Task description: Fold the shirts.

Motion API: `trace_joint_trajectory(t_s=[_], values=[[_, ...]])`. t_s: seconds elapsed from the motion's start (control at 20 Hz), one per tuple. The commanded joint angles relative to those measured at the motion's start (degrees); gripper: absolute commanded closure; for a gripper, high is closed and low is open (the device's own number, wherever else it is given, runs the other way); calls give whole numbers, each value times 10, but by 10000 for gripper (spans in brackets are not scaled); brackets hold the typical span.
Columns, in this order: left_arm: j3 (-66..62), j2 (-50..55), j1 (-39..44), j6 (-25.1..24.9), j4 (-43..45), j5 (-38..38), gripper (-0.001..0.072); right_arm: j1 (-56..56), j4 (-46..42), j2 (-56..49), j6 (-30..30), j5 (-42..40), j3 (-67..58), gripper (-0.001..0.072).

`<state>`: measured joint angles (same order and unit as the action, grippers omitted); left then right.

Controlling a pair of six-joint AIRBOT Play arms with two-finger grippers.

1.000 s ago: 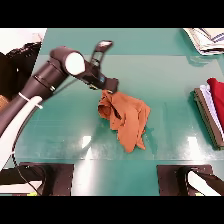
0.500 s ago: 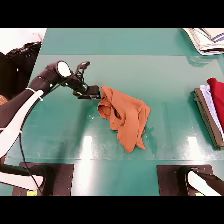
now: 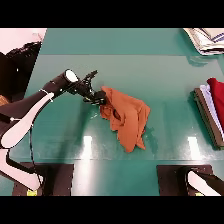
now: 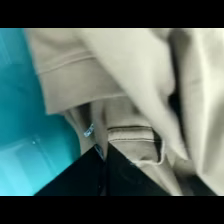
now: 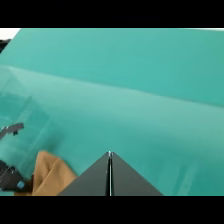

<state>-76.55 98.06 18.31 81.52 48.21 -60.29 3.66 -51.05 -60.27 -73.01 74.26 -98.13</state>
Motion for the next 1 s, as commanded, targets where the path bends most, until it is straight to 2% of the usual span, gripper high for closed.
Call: trace_joint_trajectory(t_s=[0.0,0.2,0.25,0.3,0.35,0.5,0.6,0.75,0.9,0.95], values=[[-27,-12,-15,-5,19,-15,682,0,0,9,0,37,44,697],[-80,-78,-47,-5,115,-36,681,-5,0,46,-22,56,262,696],[-84,-94,-50,-5,133,-38,681,-12,0,53,-22,54,329,668],[-85,-105,-50,-5,154,-38,681,-24,0,57,-21,52,400,415],[-85,-111,-50,-5,164,-39,681,-39,1,54,-21,48,463,217],[-85,-111,-50,-5,165,-51,681,-119,10,22,-14,-18,610,209],[-85,-112,-50,-5,165,-54,681,-176,48,-12,15,-85,648,209],[-85,-112,-50,-5,165,-61,681,-234,111,-80,51,-124,644,209],[-85,-112,-50,-5,166,-65,680,-269,113,-145,61,-112,602,212],[-85,-112,-50,-5,166,-67,680,-276,113,-159,61,-111,590,239]])
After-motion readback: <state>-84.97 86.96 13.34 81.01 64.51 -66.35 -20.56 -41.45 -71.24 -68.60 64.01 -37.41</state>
